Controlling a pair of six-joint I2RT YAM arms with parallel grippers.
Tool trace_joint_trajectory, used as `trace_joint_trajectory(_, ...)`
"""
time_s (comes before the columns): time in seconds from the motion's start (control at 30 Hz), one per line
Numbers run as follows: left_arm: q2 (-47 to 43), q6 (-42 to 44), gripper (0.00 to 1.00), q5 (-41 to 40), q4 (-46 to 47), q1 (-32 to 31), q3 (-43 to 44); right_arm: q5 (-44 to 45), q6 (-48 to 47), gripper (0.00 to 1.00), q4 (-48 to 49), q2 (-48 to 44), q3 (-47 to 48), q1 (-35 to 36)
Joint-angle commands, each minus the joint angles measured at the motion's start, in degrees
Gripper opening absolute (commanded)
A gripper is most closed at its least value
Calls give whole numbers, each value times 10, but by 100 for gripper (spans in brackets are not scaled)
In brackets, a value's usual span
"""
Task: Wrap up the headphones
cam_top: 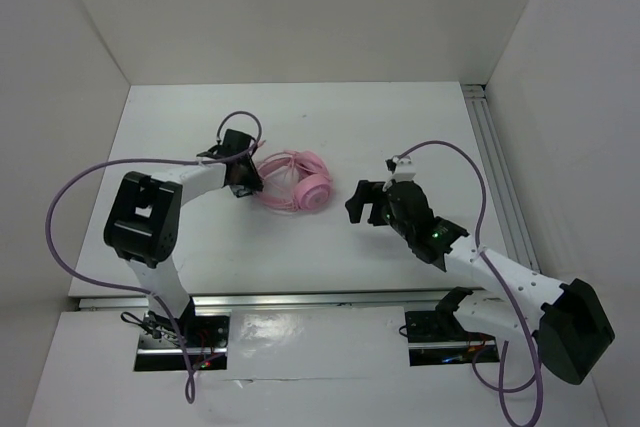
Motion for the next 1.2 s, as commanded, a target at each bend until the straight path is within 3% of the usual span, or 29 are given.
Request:
trace_joint_trajectory(0.0, -18, -24, 47, -36, -52, -5, -45, 4, -8, 100, 33, -12, -3, 10)
trace_joint_trajectory(0.1, -50, -29, 77, -49, -80, -11, -67, 4, -2, 100, 8, -18, 13, 10)
trace_joint_trajectory(0.23, -71, -29, 94, -42, -102, -16, -87, 11, 4, 100, -10, -36, 36, 28)
trace_joint_trajectory(0.57, -127, -54, 97, -55, -135, -46, -145, 33, 9, 100, -95, -54, 82, 77)
trace_joint_trajectory(0.7, -173, -54, 100, -61, -140, -46, -146, 16, 9, 100, -103, -59, 87, 82)
trace_joint_trajectory(0.93, -186, -71, 100, -81, -222, -41, -68, -25, 9, 100, -102, -69, 99, 82)
trace_joint_trajectory(1.17, -236, -109, 100, -81, -241, -29, -104, -54, 3, 100, -120, -69, 124, 87)
